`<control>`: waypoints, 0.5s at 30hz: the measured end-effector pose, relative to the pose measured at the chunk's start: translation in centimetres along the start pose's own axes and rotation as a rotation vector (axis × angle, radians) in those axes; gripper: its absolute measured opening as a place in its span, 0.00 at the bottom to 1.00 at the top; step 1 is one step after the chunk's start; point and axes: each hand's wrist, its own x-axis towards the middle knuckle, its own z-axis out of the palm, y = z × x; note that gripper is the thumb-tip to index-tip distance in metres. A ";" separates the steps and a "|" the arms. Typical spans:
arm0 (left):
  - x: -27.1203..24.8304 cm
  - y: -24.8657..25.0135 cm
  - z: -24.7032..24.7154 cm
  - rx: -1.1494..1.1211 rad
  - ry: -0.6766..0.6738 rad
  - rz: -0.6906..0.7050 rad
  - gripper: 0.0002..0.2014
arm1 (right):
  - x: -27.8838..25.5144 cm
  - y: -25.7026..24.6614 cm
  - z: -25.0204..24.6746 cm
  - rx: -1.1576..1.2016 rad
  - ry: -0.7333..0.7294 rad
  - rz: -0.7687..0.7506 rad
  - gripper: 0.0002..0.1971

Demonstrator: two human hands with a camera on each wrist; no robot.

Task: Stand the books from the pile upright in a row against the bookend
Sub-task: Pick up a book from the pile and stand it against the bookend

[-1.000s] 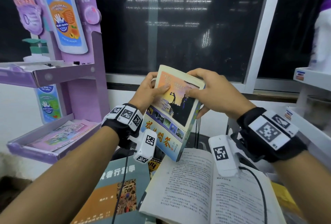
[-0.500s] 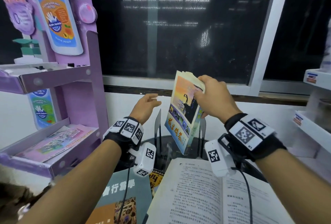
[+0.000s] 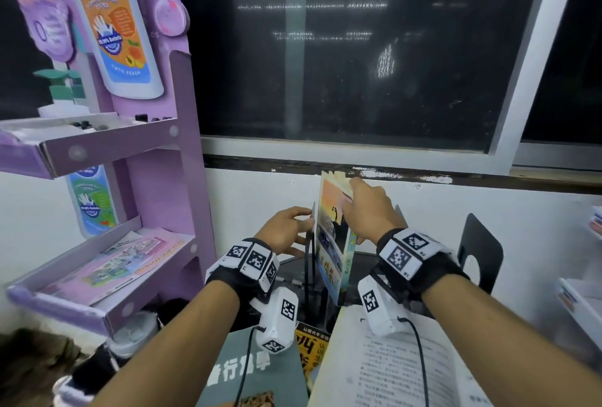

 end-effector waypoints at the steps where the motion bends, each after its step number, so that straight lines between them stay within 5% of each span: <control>1: -0.1 -0.1 -0.1 -0.003 -0.003 0.010 0.16 | 0.2 -0.1 0.5 0.004 -0.010 0.002 0.11; 15: -0.5 -0.4 -0.7 -0.076 -0.133 0.057 0.17 | 0.5 -1.3 3.9 0.178 -0.227 -0.011 0.26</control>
